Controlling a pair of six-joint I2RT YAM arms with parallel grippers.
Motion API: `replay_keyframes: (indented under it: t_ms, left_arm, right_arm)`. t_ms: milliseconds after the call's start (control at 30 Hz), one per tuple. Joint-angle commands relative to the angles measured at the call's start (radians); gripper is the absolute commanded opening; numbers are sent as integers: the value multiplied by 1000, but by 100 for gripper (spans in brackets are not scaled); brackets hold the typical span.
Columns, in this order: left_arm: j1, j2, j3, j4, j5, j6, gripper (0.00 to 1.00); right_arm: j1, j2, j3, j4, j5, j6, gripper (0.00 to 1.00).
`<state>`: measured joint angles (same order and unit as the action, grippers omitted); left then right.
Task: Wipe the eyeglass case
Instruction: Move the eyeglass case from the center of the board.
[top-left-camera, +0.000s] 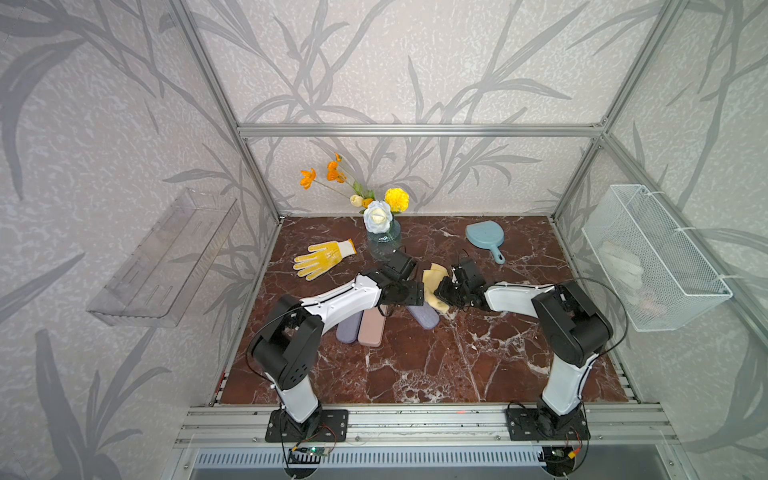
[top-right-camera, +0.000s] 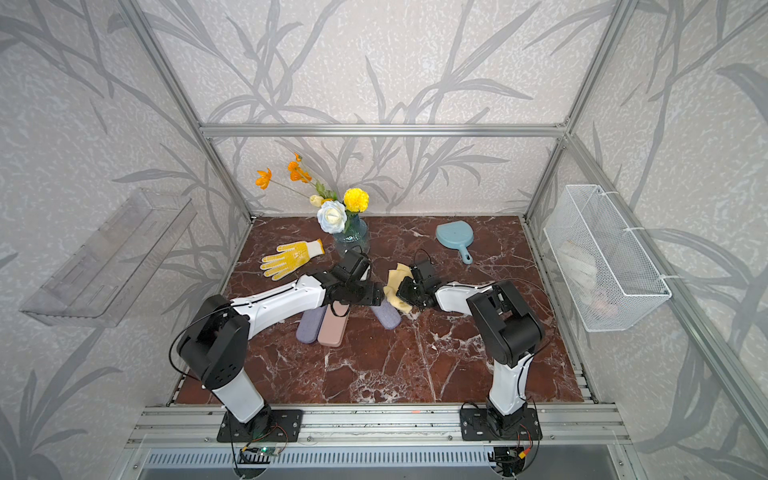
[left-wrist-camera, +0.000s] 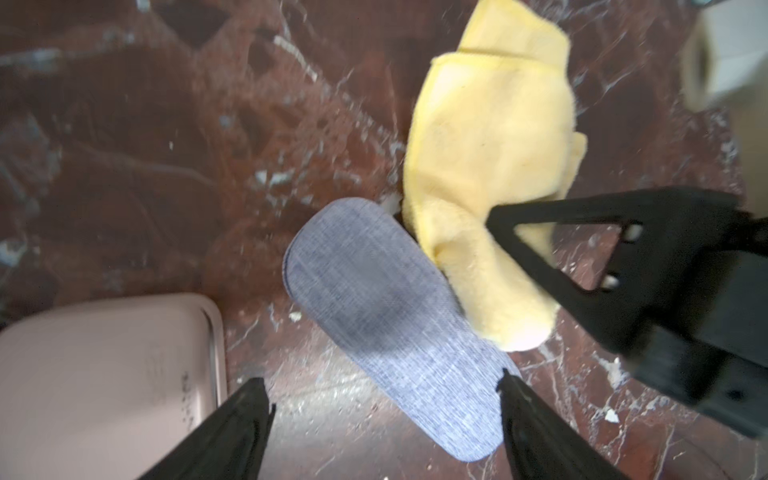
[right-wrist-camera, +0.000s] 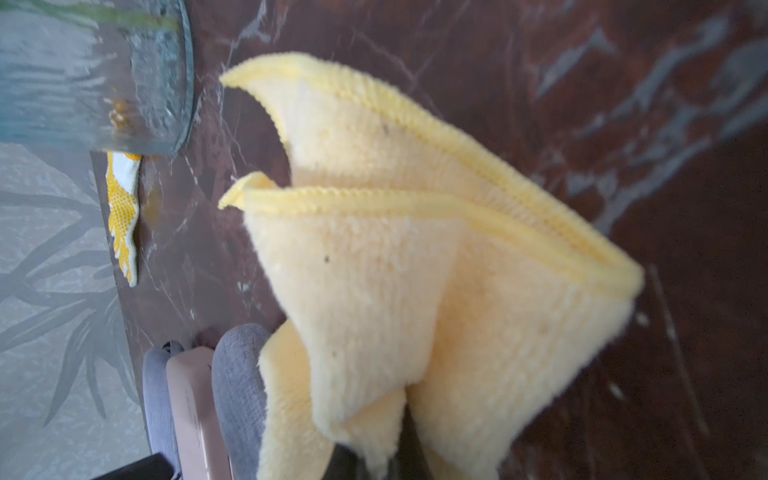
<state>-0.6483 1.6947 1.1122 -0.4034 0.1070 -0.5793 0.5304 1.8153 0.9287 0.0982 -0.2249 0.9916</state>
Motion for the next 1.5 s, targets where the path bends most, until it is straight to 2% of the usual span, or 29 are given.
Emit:
replay_keyframes:
  t_ms: [0, 167, 300, 467, 533, 667, 800, 900, 967, 1067, 1300, 1367, 1467]
  left_arm:
    - [-16, -13, -12, 46, 28, -52, 94]
    - [-20, 17, -31, 48, 39, -30, 93]
    - [-19, 65, 2, 72, 102, 31, 90]
    - [-22, 184, 141, 59, 221, 107, 90]
    - [-35, 198, 181, 12, 223, 135, 90]
    - [-46, 132, 139, -52, 176, 174, 90]
    - [-60, -12, -21, -56, 79, 286, 97]
    - [-59, -79, -100, -28, 23, 373, 98]
    - [-56, -76, -67, -100, -4, 371, 97]
    - [-59, -95, -43, -167, 32, 300, 95]
    - [-66, -229, -185, -76, 124, 9, 96]
    - [-64, -234, -230, -24, 118, -17, 97]
    - [-64, -192, -215, -6, 101, -11, 98]
  right_arm:
    - [38, -84, -59, -67, 18, 41, 0]
    - [101, -189, -180, -30, -19, 129, 0]
    - [106, -281, -255, -31, -65, 151, 0]
    - [71, -482, -291, -218, 32, 65, 0]
    - [44, -554, -305, -286, 82, 18, 0]
    - [-31, -664, -328, -372, 114, -42, 0]
    - [-41, -714, -309, -426, 140, -96, 0]
    - [-44, -702, -295, -429, 128, -113, 0]
    - [-44, -675, -274, -429, 88, -142, 0]
    - [-28, -624, -236, -440, 42, -163, 0]
    - [23, -435, -126, -402, 6, -223, 0]
    - [30, -378, -101, -384, -3, -222, 0]
    - [52, -295, -59, -365, -21, -223, 0]
